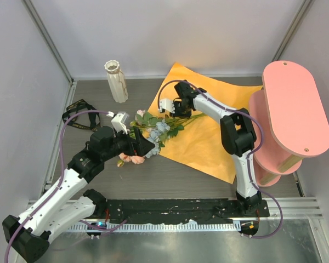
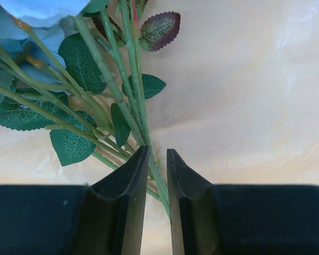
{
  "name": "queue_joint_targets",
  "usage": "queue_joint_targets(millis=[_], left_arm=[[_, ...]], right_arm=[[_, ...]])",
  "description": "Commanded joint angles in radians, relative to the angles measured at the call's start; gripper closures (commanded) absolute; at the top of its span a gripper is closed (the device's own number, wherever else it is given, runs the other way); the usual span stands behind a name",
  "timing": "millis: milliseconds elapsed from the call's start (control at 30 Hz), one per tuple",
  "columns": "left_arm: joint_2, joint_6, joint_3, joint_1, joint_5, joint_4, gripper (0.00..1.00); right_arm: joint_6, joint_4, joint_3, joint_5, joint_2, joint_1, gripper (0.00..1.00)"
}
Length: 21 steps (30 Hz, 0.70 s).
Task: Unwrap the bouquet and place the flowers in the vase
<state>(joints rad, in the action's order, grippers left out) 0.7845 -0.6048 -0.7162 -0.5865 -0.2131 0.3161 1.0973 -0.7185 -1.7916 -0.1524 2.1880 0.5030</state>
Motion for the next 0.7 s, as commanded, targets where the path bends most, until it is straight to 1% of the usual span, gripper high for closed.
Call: queue_joint_targets(millis=[0, 200, 467, 667], left_arm=[[-0.001, -0.016, 0.004, 0.005, -0.025, -0.060, 0.08], [-0.002, -0.021, 0.004, 0.005, -0.023, -0.055, 0.08], [0.016, -0.041, 0.018, 0.005, -0.046, -0.089, 0.08], [0.021, -0.050, 0.029, 0.005, -0.055, -0.103, 0.08]], right_arm=[[-0.001, 0.007, -0.011, -0.029, -0.050, 0.012, 0.73], [-0.001, -0.004, -0.015, -0.038, -0.057, 0.019, 0.74], [-0.028, 0.020, 0.049, -0.055, -0.105, 0.046, 0.73], [-0.011, 0.076, 0.070, -0.026, -0.083, 0.055, 0.78]])
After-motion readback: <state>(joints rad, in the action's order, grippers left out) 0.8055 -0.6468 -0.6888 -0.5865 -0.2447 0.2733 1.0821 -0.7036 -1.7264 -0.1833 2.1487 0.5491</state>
